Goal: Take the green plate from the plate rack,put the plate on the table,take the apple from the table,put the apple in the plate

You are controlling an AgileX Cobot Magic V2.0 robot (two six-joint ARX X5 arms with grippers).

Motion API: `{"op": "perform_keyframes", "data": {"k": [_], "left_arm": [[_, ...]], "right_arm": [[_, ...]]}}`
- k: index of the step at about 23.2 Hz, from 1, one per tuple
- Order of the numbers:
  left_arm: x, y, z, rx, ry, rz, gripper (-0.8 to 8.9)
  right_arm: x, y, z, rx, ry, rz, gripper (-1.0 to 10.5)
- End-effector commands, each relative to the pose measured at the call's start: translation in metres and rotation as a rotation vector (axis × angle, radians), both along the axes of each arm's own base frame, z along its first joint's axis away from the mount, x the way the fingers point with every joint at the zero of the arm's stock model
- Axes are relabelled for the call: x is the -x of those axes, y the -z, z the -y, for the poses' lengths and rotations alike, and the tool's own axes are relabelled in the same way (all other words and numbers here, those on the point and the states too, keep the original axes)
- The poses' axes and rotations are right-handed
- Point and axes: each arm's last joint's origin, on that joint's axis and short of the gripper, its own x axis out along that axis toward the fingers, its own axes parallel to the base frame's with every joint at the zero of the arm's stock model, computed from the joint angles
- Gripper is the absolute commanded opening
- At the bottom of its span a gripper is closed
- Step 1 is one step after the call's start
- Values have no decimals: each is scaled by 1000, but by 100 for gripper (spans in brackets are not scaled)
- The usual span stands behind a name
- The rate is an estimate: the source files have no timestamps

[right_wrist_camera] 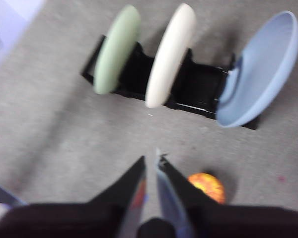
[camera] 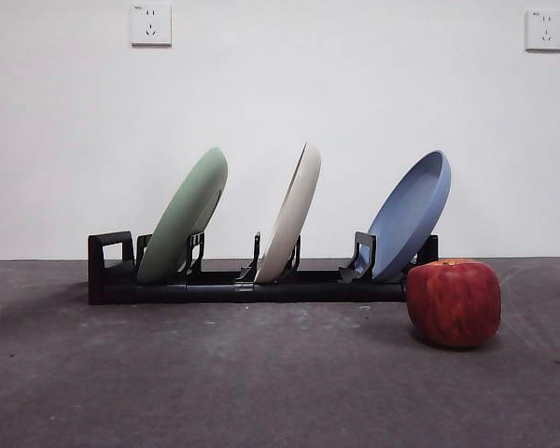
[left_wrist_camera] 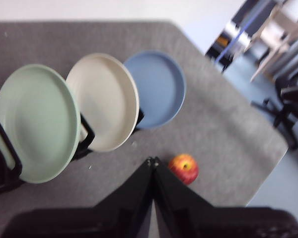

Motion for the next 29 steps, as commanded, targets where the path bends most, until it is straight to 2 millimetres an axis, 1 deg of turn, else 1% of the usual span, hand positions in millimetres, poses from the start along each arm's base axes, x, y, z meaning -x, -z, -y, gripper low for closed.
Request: {"op": "perform_keyframes", "data": {"k": [1, 2, 3, 6, 9, 11, 15, 18, 21, 23, 27, 29], "left_arm": [[-17, 5, 7, -81, 4, -1, 274], [-23, 9, 12, -99, -1, -11, 420], [-29, 12, 16, -119, -7, -21, 448], [-52, 29, 32, -170, -13, -50, 445], [-80, 45, 52, -167, 11, -63, 438], [-100, 50, 64, -184, -1, -80, 438], [-138, 44, 82, -285, -89, -65, 438], [-161, 40, 89, -317, -125, -63, 438], [-177, 48, 93, -346, -138, -96, 437], [-184, 60, 95, -358, -135, -123, 436], [-196, 83, 99, -385, -123, -190, 436], [-199, 90, 100, -394, -120, -212, 436]], "right_arm": [[-9, 1, -6, 36, -10, 7, 393], [-11, 2, -7, 36, -11, 2, 503], [-13, 3, -7, 36, -11, 1, 545], [-14, 4, -8, 37, -10, -3, 539], [-14, 4, -8, 38, -10, -4, 536], [-14, 4, -8, 38, -10, -4, 536], [-14, 4, -7, 33, -2, -12, 535], [-14, 4, -7, 34, 5, -13, 535], [-14, 4, -7, 32, 8, -15, 535], [-14, 4, -7, 35, 11, -14, 535], [-14, 5, -7, 46, 26, -13, 535], [-14, 5, -7, 46, 26, -13, 535]]}}
